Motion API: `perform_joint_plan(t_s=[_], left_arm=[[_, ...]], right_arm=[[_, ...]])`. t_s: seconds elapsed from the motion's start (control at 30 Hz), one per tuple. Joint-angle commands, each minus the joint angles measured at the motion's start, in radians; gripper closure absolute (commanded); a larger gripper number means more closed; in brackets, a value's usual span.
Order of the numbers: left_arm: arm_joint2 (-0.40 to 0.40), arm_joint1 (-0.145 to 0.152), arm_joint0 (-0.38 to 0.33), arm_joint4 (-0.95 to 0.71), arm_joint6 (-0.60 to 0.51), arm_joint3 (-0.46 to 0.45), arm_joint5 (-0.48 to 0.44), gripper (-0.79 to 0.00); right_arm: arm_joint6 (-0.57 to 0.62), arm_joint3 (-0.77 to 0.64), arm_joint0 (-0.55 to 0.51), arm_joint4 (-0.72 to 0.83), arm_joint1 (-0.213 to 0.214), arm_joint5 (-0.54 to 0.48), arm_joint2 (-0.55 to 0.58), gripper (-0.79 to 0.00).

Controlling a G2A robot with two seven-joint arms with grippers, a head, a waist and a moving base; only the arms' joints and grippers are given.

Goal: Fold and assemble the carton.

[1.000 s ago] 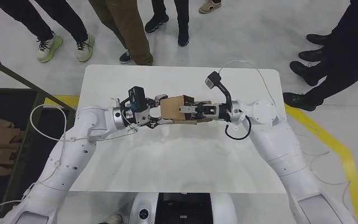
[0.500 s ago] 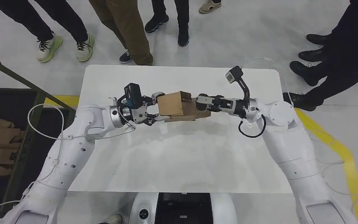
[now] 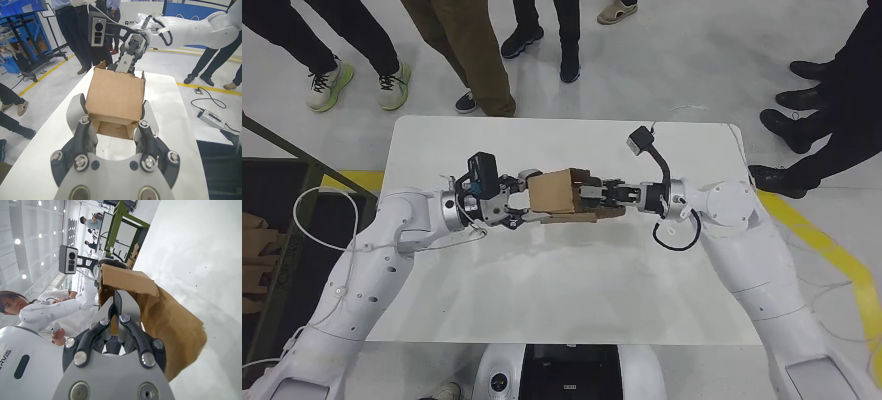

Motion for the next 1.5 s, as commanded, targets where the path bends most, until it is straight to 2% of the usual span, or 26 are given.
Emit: perform_joint_plan(t_s=[0.0,0.77,1.27,1.47], left_arm=[[0.002,-0.001,0.000,-0.002,-0.003,-0.003,-0.001,-0.400],[0.026,-0.011,-0.022,-0.002,-0.006,-0.006,-0.012,-0.357],[0.028,-0.014,-0.023,0.008,-0.006,-0.007,-0.014,-0.348],[0.026,-0.015,-0.019,0.009,-0.006,-0.005,-0.012,-0.351]], right_arm=[[0.001,0.007,0.008,0.003,-0.004,-0.003,-0.019,0.000],[-0.020,0.071,0.081,0.021,-0.042,-0.015,-0.158,0.000],[-0.014,0.098,0.106,0.046,-0.059,-0.030,-0.201,0.000],[-0.013,0.108,0.107,0.030,-0.050,-0.033,-0.166,0.000]])
